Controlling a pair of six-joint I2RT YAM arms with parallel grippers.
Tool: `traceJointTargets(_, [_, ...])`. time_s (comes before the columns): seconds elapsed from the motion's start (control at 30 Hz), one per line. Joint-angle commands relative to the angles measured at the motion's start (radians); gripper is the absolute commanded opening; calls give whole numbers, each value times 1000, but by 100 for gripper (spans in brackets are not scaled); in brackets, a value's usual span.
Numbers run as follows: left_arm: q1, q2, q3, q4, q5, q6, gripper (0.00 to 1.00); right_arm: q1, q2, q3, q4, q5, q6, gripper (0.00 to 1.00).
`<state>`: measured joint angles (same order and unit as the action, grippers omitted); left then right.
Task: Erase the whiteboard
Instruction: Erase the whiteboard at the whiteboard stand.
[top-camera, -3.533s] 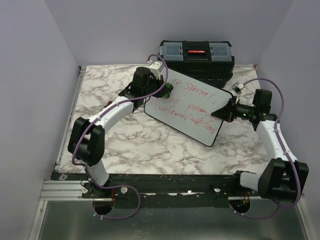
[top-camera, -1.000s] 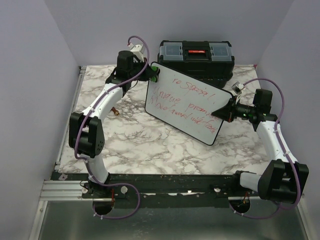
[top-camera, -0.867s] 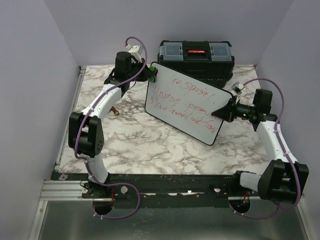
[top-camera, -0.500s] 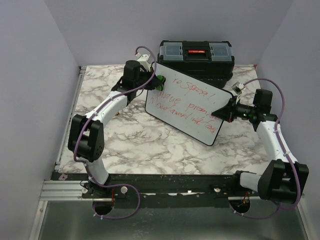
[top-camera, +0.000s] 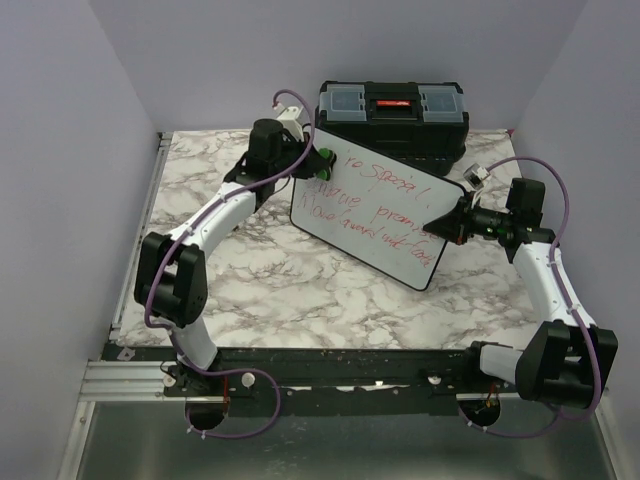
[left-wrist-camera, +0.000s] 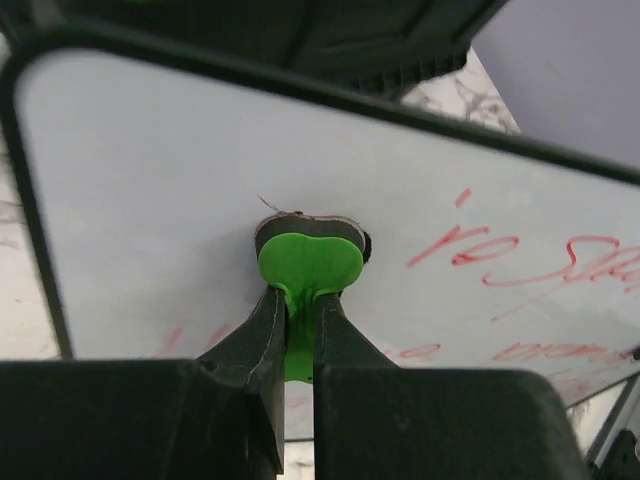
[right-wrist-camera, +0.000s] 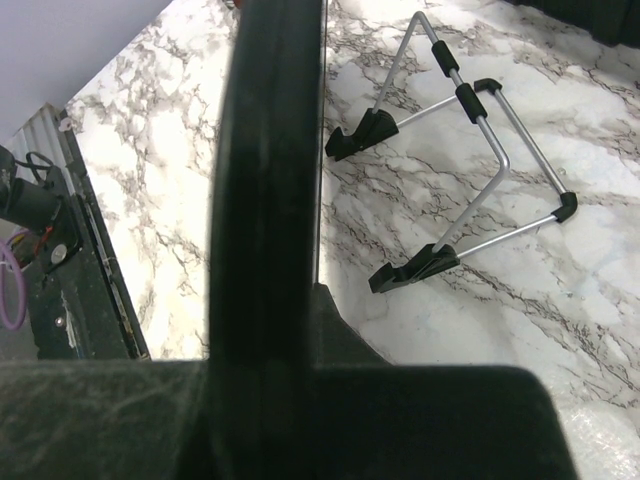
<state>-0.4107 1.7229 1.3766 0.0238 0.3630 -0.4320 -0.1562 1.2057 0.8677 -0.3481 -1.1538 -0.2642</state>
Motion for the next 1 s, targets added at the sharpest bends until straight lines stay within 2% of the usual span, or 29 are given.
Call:
traceJointTargets(0.0, [69,51,108,-18,-59,-1,0,26,-40,-1,1,-115,-69,1])
traceJointTargets(0.13, [93,83,148,-57,-54,13,0,25,-40,-1,1,-115,-70,1])
traceJointTargets(0.27, [92,77,120,-38,-21,7,0,25,-37,-1,1,-116,-69,1])
traceJointTargets(0.6, [-58,20,58,-39,-43,50,0,26,-27,-2,1,-115,-69,1])
traceJointTargets(0.97, [-105,9,179,-91,-72,56,0,25,-31,-2,2,-118,-69,1])
